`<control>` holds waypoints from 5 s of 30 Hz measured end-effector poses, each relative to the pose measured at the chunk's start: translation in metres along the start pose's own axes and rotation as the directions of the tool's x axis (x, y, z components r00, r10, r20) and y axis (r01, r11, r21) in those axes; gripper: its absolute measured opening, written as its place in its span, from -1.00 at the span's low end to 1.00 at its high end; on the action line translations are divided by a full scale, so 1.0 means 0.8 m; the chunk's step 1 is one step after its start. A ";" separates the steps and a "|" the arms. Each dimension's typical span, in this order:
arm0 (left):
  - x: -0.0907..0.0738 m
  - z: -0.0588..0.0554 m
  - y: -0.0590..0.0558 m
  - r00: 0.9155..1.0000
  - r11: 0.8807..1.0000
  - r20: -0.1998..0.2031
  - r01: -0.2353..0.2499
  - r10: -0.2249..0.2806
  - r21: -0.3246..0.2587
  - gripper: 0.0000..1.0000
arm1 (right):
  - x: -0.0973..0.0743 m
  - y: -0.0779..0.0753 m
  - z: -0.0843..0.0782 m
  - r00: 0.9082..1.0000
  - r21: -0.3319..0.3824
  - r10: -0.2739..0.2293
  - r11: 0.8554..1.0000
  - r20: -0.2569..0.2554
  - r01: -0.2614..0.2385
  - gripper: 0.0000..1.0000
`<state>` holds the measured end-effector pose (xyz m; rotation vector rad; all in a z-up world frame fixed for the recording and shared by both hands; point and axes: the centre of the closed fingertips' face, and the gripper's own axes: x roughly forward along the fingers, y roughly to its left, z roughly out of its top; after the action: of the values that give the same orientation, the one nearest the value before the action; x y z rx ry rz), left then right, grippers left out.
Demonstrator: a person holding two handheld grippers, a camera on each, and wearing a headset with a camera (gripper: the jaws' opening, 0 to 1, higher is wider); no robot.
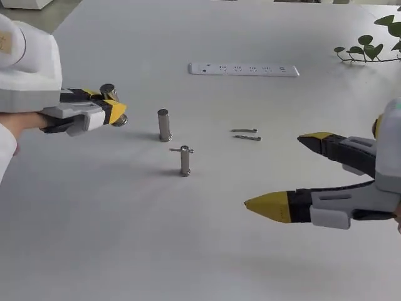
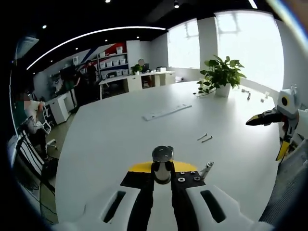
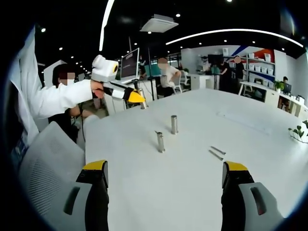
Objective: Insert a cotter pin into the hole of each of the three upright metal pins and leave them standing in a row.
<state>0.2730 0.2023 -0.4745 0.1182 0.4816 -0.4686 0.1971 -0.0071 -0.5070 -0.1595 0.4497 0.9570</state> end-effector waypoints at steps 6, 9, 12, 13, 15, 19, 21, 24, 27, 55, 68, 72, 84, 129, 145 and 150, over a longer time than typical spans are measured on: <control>-0.015 -0.008 -0.025 1.000 1.000 0.006 0.000 0.000 0.021 -0.79 | -0.002 0.007 -0.002 1.000 -0.006 0.016 1.000 -0.002 -0.016 0.95; -0.018 -0.020 -0.043 1.000 0.996 -0.024 -0.003 0.005 0.086 -0.79 | -0.004 0.011 -0.006 1.000 -0.019 0.012 1.000 -0.016 -0.012 0.95; -0.014 -0.031 -0.059 0.999 0.997 -0.036 0.000 0.003 0.079 -0.79 | -0.006 0.015 -0.007 1.000 -0.018 0.014 1.000 -0.014 -0.014 0.94; -0.012 -0.037 -0.067 0.999 0.998 -0.042 0.006 -0.004 0.061 -0.79 | -0.007 0.017 -0.007 1.000 -0.022 0.014 1.000 -0.015 -0.015 0.94; -0.008 -0.045 -0.078 0.999 0.999 -0.048 0.017 -0.015 0.043 -0.79 | -0.008 0.021 -0.010 1.000 -0.030 0.018 0.999 -0.023 -0.019 0.94; 0.000 -0.057 -0.094 0.998 0.999 -0.057 0.018 -0.015 0.039 -0.79 | -0.009 0.027 -0.018 0.999 -0.044 0.026 0.999 -0.043 -0.028 0.94; 0.005 -0.061 -0.100 0.998 0.998 -0.060 0.006 -0.003 0.055 -0.79 | -0.009 0.028 -0.027 0.998 -0.049 0.030 0.998 -0.060 -0.033 0.94; 0.013 -0.067 -0.113 0.997 0.999 -0.072 0.018 -0.015 0.044 -0.79 | -0.008 0.029 -0.038 0.997 -0.029 0.039 0.999 -0.073 -0.041 0.94; 0.020 -0.073 -0.124 0.996 0.997 -0.086 0.030 -0.024 0.066 -0.79 | -0.009 0.031 -0.044 0.996 -0.013 0.047 0.999 -0.072 -0.048 0.93; 0.058 -0.122 -0.175 0.990 0.997 -0.126 0.064 -0.069 -0.039 -0.79 | -0.005 0.046 -0.075 0.988 0.018 0.081 0.997 -0.132 -0.079 0.86; 0.057 -0.125 -0.175 0.992 0.999 -0.118 0.044 -0.046 -0.026 -0.78 | -0.004 0.047 -0.075 0.987 0.019 0.089 0.996 -0.131 -0.088 0.86; 0.055 -0.126 -0.174 0.992 0.999 -0.119 0.039 -0.042 -0.029 -0.77 | -0.003 0.047 -0.074 0.988 0.008 0.082 0.997 -0.134 -0.081 0.84; 0.028 -0.096 -0.178 0.987 0.989 -0.083 0.138 -0.134 0.043 -0.05 | -0.005 0.049 -0.073 0.988 0.006 0.082 0.997 -0.133 -0.081 0.85; -0.062 -0.119 -0.149 0.898 0.901 -0.080 0.433 -0.432 -0.014 0.99 | -0.017 -0.044 0.011 0.946 -0.235 0.115 0.953 -0.303 -0.191 0.34; -0.069 -0.120 -0.146 0.901 0.901 -0.031 0.429 -0.432 -0.071 0.99 | 0.051 -0.087 0.013 0.892 -0.205 0.179 0.937 -0.414 -0.283 0.05; -0.069 -0.117 -0.140 0.908 0.904 -0.010 0.416 -0.419 -0.097 0.99 | 0.073 -0.099 0.004 0.883 -0.180 0.185 0.941 -0.431 -0.286 -0.21</control>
<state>0.1387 0.1455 -0.5310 -0.0719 0.5605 -0.8660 0.2916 -0.0078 -0.5350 -0.5423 0.7533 1.2254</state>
